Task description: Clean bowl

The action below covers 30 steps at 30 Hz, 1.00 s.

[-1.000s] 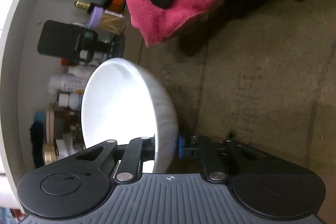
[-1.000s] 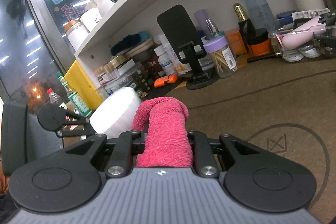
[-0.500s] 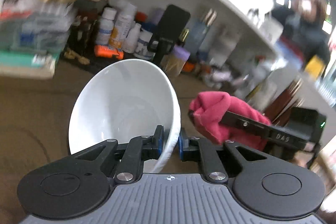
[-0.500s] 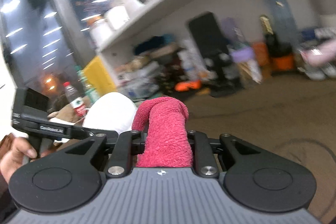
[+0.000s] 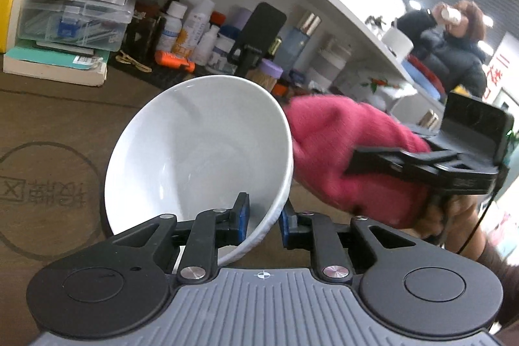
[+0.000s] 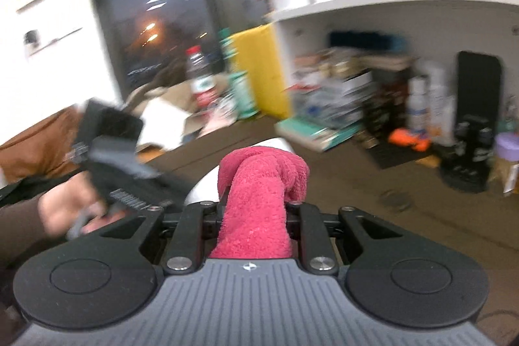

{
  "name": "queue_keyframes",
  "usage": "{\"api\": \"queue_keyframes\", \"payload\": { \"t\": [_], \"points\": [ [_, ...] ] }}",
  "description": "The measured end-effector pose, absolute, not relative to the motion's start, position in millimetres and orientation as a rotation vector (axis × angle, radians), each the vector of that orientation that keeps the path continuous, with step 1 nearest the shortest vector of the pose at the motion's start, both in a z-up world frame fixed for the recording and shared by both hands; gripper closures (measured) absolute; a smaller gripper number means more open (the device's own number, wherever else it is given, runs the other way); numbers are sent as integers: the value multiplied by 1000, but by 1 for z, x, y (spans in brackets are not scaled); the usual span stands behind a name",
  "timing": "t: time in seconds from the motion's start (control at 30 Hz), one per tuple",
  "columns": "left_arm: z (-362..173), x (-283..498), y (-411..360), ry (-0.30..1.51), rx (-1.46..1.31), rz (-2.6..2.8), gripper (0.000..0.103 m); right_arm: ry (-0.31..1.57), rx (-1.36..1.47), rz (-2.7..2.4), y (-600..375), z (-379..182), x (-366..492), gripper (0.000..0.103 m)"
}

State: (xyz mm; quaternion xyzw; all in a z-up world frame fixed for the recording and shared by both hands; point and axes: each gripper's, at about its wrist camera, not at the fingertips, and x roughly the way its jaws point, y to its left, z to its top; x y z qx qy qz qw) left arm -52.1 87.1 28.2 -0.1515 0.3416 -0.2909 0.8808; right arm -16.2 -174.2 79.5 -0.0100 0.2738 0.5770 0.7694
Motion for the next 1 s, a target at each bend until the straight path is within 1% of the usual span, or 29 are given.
{"api": "queue_keyframes", "payload": {
  "t": [0.13,0.23,0.37,0.47,0.63,0.67,0.7,0.73,0.77,0.8,0.87,0.93,0.97,1.0],
  "points": [
    [26,-61,88,719,-278,-629,80,678,51,1305,-178,75,-15,82],
    [25,-65,88,725,-261,-634,80,690,91,1252,-172,66,0,82],
    [25,-64,92,735,-239,-619,80,662,218,1217,-169,62,27,82],
    [23,-64,92,752,-221,-623,77,619,305,1181,-172,65,45,82],
    [21,-63,90,765,-209,-617,73,625,303,1107,-165,57,61,82],
    [21,-63,90,764,-206,-604,70,636,281,1101,-162,51,59,82],
    [22,-62,88,763,-194,-587,69,642,274,1100,-161,48,58,82],
    [22,-61,85,763,-155,-568,66,649,274,1099,-162,44,57,82],
    [22,-60,77,770,-75,-534,60,656,269,1096,-164,40,54,82],
    [21,-58,72,778,-17,-509,58,661,266,1096,-166,38,52,82],
    [19,-54,58,796,145,-463,45,674,278,1096,-172,32,51,82],
    [17,-52,49,801,247,-440,39,682,285,1093,-174,27,51,82],
    [18,-51,45,801,300,-433,32,685,287,1092,-173,25,52,82],
    [18,-50,41,801,353,-426,31,690,294,1093,-173,22,54,82]
  ]
}}
